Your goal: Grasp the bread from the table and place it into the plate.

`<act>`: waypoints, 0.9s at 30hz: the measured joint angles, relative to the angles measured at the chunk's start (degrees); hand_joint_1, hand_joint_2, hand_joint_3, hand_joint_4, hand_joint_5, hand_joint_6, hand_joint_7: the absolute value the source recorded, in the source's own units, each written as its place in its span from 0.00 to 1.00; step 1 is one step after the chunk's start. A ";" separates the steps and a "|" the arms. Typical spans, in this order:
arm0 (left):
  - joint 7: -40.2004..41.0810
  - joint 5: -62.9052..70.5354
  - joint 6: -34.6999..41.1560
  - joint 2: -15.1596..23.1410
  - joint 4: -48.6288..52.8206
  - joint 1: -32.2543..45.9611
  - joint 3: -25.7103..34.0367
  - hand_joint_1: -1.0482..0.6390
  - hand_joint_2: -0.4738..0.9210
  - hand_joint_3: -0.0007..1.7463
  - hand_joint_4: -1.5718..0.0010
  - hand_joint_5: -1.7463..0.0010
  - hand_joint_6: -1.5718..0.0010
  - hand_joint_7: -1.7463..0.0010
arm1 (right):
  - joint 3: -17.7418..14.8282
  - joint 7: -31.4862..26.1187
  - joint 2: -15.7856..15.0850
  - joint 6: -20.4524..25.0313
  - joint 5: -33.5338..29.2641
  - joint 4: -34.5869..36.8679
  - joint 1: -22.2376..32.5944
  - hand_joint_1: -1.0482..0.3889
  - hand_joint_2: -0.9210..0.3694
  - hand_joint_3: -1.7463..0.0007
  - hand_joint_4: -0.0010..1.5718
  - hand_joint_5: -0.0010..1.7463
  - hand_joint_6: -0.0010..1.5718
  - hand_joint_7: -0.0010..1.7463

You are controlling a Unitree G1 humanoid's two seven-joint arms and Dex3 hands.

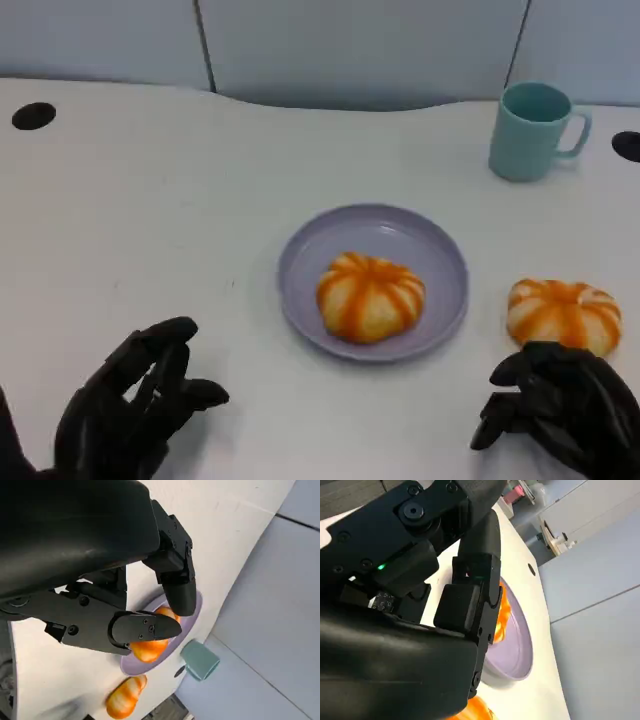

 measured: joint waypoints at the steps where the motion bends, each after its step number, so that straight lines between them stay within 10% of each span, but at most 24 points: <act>1: 0.01 0.19 -0.61 -0.39 0.03 0.00 -0.05 0.37 1.00 0.18 0.66 0.13 0.69 0.36 | -0.13 0.20 -0.13 -0.03 0.05 0.46 -0.19 0.05 0.19 1.00 0.91 0.39 0.93 0.24; 27: 0.55 2.11 -5.31 -1.41 4.13 -2.09 0.01 0.38 1.00 0.17 0.62 0.16 0.65 0.40 | -2.07 3.33 -1.01 -3.35 0.09 7.01 -3.07 0.06 0.18 1.00 0.91 0.37 0.92 0.22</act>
